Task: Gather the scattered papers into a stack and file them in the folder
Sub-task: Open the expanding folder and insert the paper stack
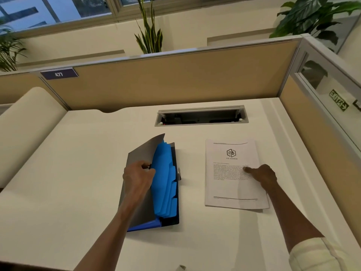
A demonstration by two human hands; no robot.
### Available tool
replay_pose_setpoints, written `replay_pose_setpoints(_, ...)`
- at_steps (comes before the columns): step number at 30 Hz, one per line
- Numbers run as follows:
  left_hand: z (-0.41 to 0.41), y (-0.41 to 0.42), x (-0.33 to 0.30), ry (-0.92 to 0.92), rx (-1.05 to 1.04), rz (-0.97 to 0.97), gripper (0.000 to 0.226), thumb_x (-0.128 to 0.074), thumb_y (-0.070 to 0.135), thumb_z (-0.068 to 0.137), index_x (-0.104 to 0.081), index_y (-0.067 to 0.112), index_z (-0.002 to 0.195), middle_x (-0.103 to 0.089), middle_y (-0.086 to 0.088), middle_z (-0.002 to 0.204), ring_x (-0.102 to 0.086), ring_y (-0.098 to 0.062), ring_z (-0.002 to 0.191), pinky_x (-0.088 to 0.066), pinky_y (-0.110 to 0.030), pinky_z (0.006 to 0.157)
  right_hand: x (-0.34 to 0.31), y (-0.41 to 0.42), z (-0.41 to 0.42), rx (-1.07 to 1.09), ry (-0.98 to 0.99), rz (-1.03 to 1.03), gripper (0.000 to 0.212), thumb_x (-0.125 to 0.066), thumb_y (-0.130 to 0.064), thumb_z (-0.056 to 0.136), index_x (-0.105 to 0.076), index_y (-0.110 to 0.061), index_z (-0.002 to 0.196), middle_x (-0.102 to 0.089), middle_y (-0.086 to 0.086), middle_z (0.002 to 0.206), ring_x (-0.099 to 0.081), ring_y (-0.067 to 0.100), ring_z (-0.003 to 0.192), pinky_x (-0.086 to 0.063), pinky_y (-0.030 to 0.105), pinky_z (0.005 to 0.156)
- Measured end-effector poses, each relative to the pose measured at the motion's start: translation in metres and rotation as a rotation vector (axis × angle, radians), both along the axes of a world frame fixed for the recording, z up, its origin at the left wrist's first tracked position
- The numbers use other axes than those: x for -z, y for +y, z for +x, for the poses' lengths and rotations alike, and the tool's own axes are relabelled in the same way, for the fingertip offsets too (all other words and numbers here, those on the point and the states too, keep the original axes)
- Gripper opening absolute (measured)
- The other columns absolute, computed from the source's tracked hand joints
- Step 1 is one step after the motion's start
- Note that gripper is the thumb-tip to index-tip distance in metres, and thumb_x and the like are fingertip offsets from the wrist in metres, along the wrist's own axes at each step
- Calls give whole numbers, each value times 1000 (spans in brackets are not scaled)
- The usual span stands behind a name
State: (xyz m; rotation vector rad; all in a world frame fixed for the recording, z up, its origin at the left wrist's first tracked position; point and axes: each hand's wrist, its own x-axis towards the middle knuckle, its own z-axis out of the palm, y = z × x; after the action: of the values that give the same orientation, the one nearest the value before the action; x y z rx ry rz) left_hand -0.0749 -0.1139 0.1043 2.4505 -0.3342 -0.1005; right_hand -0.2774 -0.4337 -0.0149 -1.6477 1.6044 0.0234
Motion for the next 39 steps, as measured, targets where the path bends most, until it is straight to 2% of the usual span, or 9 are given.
replay_pose_setpoints(5, 9, 6, 2, 53, -39, -9, 17, -66, 14, 82, -74, 20, 96, -68, 8, 89, -61, -8, 67, -42, -18, 61, -2, -10, -6, 42, -340, 339, 50, -71, -34, 85, -60, 5, 115, -69, 19, 106, -66, 34, 90, -54, 41, 78)
replay_pose_setpoints(10, 11, 8, 0, 63, -49, -55, 22, -66, 12, 82, -75, 18, 101, -73, 4, 100, -69, -20, 80, -55, -30, 77, 3, 4, -7, -35, -468, 408, 37, -65, -19, 91, -59, 1, 121, -70, 15, 106, -67, 29, 90, -55, 34, 69)
replay_pose_setpoints(17, 17, 9, -6, 59, -39, -67, 26, -66, 12, 82, -75, 15, 107, -75, 0, 106, -71, -23, 87, -56, -41, 92, -5, 19, 7, -80, -604, 170, 40, -59, -10, 93, -53, -10, 132, -62, 15, 126, -62, 34, 106, -57, 45, 81)
replay_pose_setpoints(22, 19, 10, -7, 65, -37, -75, 26, -66, 11, 83, -75, 13, 107, -75, -1, 106, -72, -26, 86, -58, -45, 90, -55, 21, 26, -137, -634, -160, 35, -56, -11, 93, -56, -10, 128, -66, 13, 119, -64, 29, 89, -53, 28, 52)
replay_pose_setpoints(26, 19, 8, -7, 73, -38, -89, 26, -67, 11, 83, -75, 13, 108, -75, -2, 106, -72, -25, 84, -59, -44, 87, -101, 36, 47, -103, -680, -355, 32, -55, -12, 93, -57, -8, 126, -66, 12, 122, -63, 30, 103, -57, 38, 77)
replay_pose_setpoints(29, 19, 8, -7, 80, -42, -102, 27, -67, 11, 83, -75, 12, 108, -75, -2, 106, -73, -24, 82, -60, -44, 85, -126, 56, 62, -111, -723, -429, 29, -55, -13, 94, -58, -6, 122, -66, 13, 121, -65, 31, 102, -56, 32, 73)
replay_pose_setpoints(33, 20, 7, -8, 101, -55, -140, 28, -68, 10, 80, -75, 13, 107, -75, -2, 104, -72, -22, 87, -60, -43, 84, -142, 90, 76, -161, -756, -472, 31, -54, -12, 95, -56, -3, 124, -65, 14, 125, -64, 31, 107, -53, 29, 86)
replay_pose_setpoints(36, 19, 6, -9, 117, -68, -182, 26, -69, 10, 79, -76, 14, 104, -75, -1, 101, -71, -17, 79, -62, -42, 78, -142, 118, 83, -243, -774, -451, 29, -52, -14, 97, -54, -3, 124, -64, 13, 125, -65, 19, 92, -48, 5, 60)
replay_pose_setpoints(39, 20, 4, -8, 116, -67, -209, 26, -71, 9, 79, -76, 14, 104, -75, 0, 100, -70, -12, 73, -62, -42, 77, -138, 142, 89, -343, -755, -341, 31, -49, -16, 98, -51, -8, 128, -63, 11, 125, -65, 18, 86, -49, 8, 47)
